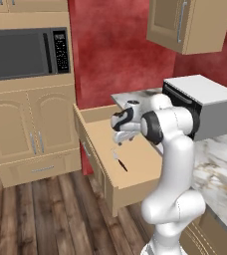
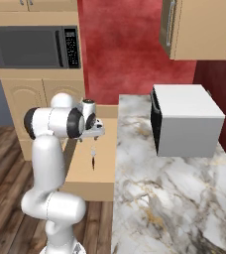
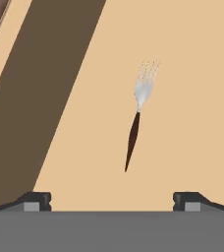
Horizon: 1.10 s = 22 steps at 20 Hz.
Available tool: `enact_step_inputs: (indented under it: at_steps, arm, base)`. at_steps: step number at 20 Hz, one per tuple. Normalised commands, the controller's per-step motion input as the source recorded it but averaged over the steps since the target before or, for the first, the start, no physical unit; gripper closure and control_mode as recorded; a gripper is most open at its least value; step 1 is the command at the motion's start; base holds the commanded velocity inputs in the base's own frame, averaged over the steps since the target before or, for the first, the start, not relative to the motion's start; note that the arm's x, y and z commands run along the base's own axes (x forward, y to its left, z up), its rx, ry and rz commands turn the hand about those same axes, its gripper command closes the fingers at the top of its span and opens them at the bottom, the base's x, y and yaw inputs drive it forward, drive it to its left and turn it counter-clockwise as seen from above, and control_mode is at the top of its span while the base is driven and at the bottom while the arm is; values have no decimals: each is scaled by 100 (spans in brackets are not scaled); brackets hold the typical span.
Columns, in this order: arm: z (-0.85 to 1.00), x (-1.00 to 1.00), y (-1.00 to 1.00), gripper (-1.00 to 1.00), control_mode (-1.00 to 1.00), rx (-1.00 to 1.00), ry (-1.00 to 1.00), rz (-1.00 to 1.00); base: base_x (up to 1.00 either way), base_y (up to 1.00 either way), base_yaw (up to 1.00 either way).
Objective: Organize the utensils by type. Pick up the wooden spoons from the counter and place them in the open cabinet. Then pick up the metallic utensils from the counter and place them in the open drawer.
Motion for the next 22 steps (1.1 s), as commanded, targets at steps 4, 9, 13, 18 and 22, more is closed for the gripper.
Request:
enact_step_inputs:
  at_steps: [4,9,13,18,22]
  arm:
    - [62,-74,-2,-100,-100,0,-10,0]
    - [75,-49,0,-100,-100,0,-2,-4]
    - [86,-46,0,-100,-100,0,-2,-1]
    - [73,-51,0,-100,-100,0,0,-9]
    - [52,-55,0,-100,-100,0,0,-20]
  base:
    - [0,0,0]
    - [0,0,0]
    - [0,0,0]
    - [0,0,0]
    - [0,0,0]
